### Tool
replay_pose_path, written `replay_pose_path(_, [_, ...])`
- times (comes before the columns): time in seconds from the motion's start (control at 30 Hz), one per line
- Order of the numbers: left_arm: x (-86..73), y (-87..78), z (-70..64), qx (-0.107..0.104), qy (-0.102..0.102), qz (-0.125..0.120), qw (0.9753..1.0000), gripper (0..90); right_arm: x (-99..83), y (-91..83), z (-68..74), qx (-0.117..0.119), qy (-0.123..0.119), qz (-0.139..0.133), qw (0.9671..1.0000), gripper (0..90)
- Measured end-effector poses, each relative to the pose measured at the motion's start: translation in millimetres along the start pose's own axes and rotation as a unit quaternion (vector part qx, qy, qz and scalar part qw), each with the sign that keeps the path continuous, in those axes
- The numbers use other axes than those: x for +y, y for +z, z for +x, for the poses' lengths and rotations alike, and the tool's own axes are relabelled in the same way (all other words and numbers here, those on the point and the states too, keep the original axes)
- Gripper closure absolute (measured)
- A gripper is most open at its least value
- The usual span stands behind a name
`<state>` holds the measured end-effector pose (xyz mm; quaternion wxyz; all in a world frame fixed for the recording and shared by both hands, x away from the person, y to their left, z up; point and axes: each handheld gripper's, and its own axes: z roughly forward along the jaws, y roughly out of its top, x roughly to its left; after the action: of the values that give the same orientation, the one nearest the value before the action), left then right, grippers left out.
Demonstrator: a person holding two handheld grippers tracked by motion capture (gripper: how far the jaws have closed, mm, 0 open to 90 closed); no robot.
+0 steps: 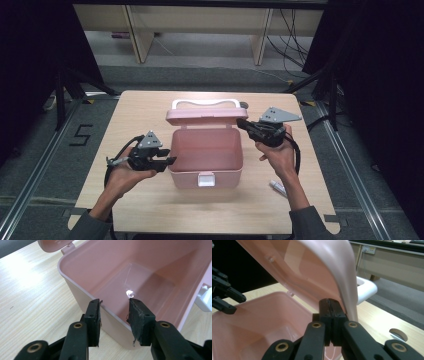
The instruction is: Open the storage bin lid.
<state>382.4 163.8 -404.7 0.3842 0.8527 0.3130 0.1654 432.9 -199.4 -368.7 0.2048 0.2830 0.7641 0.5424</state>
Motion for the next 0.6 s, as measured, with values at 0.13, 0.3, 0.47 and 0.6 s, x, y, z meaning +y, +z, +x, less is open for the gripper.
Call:
replay_pose_path(0.13, [-0.2,-0.1,0.2,0.000,-0.001,0.001,1.0000,61.8,3.8,1.7,-8.4,-0.011,-0.004,-0.006,0.9999,90.0])
replay_pose_path(0.3, [-0.2,-0.2,-0.3,-0.001,0.002,0.002,1.0000,61.1,6.6,8.1,-15.6,-0.015,0.006,-0.004,0.9999,90.0])
replay_pose_path(0.47, [-1.3,-0.1,0.7,-0.004,-0.003,-0.002,1.0000,61.1,7.0,17.1,-22.4,-0.017,0.014,0.000,0.9998,90.0])
replay_pose_path(0.6, [-1.5,-0.1,0.5,-0.004,-0.003,-0.003,1.0000,61.1,5.8,23.2,-29.3,-0.013,0.019,-0.001,0.9997,90.0])
